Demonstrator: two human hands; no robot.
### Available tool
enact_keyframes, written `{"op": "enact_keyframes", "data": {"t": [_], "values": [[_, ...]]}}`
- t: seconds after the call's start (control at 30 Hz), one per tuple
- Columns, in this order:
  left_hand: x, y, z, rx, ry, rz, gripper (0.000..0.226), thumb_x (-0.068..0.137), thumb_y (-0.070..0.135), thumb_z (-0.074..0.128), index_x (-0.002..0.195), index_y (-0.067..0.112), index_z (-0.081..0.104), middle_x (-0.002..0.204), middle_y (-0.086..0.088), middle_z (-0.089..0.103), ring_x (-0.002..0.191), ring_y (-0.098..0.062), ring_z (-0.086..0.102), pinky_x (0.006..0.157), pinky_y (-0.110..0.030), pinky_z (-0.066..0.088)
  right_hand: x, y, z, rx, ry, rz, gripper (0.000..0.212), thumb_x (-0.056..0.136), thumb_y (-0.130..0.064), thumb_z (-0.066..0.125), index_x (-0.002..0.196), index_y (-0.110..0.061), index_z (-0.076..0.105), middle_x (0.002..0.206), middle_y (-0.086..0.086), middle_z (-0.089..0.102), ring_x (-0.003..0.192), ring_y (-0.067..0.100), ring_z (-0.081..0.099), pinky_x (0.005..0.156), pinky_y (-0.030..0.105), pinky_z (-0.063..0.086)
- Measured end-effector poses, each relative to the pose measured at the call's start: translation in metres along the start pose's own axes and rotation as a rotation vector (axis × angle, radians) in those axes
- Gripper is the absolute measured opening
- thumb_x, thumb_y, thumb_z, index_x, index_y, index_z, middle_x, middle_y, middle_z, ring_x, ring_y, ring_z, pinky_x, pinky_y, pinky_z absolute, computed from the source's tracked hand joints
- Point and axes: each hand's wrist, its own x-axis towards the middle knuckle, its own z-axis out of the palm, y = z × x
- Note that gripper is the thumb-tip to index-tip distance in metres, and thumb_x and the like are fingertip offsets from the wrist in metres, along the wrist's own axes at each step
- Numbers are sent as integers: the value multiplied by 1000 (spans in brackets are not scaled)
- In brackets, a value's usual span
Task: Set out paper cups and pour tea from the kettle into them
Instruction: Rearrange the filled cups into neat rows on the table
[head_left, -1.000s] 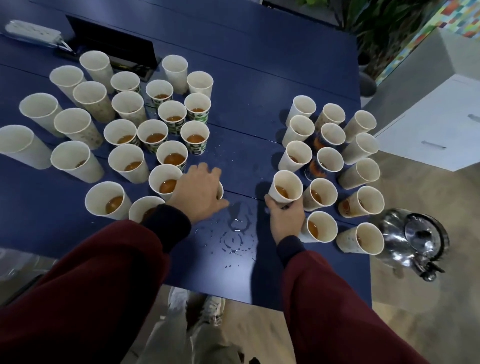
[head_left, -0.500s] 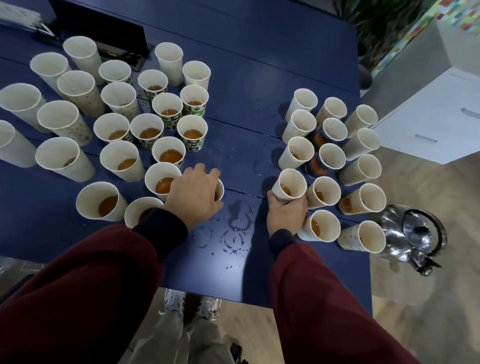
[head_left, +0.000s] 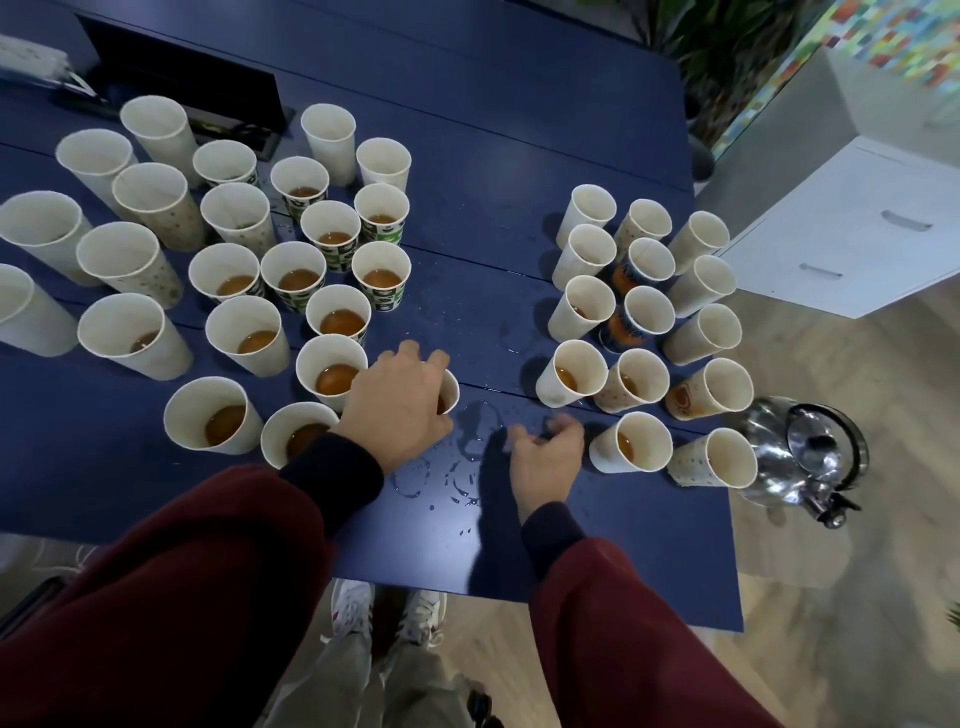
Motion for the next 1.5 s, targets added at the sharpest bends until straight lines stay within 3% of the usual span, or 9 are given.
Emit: {"op": "enact_keyframes", "data": {"t": [0.13,0.23,0.3,0.43,0.53,0.63,0.8,1.3,1.5], "values": [[-6,9,-6,-29,-17,63,47,82,42,68,122,20,53,112,-8,55,101,-30,60,78,-39,49,-49,6,-8,-74,-340,-219,64,79,-2,76,134,-17,48,129,3,56,77,0,61,78,16,51],[-13,17,-8,-60,-54,141,47,82,43,68,121,23,53,112,-5,55,103,-27,59,78,-37,47,-71,2,-8,-93,-449,-355,79,74,-21,87,140,-28,44,124,-6,59,87,1,63,75,14,50],[-17,21,-7,-80,-75,187,46,81,46,68,119,25,54,110,-3,55,102,-25,59,78,-35,46,-77,-2,-8,-92,-410,-379,73,72,-34,87,133,-37,48,112,-7,64,84,8,63,75,27,54],[-24,23,-4,-161,-122,233,60,77,63,67,124,30,51,111,2,53,104,-21,57,80,-35,45,-72,-2,-11,-79,-269,-418,51,72,-27,84,116,-29,58,105,-12,68,93,11,65,79,44,56],[-21,12,-11,-209,-7,152,75,80,72,59,138,26,45,124,-4,54,116,-25,51,94,-43,47,-63,1,-18,-74,-184,-416,45,76,-32,85,113,-27,60,104,-11,69,93,9,66,80,36,55],[-13,-11,-16,-50,153,-3,68,88,64,56,137,17,48,129,-14,54,118,-32,49,95,-46,47,-51,2,-27,-67,-119,-385,48,77,-28,87,115,-27,58,105,-11,68,95,7,64,81,23,50],[-16,-46,-12,98,192,-243,67,86,54,66,131,8,47,128,-22,52,117,-37,50,93,-48,49,-26,9,-39,-46,8,-276,43,76,-30,88,108,-19,60,97,-6,70,89,17,65,82,42,55],[-17,-58,-5,44,132,-312,52,88,44,66,126,13,48,116,-19,52,107,-38,56,79,-46,51,-10,24,-54,-39,-49,-253,49,75,-37,87,109,-28,54,96,-5,73,88,15,71,85,40,58],[-13,-52,-3,72,130,-293,55,87,44,68,128,13,48,118,-21,52,103,-38,57,80,-45,51,-21,35,-55,-81,-26,-230,51,78,-15,79,115,-30,49,100,-2,69,87,19,68,86,40,55]]}}
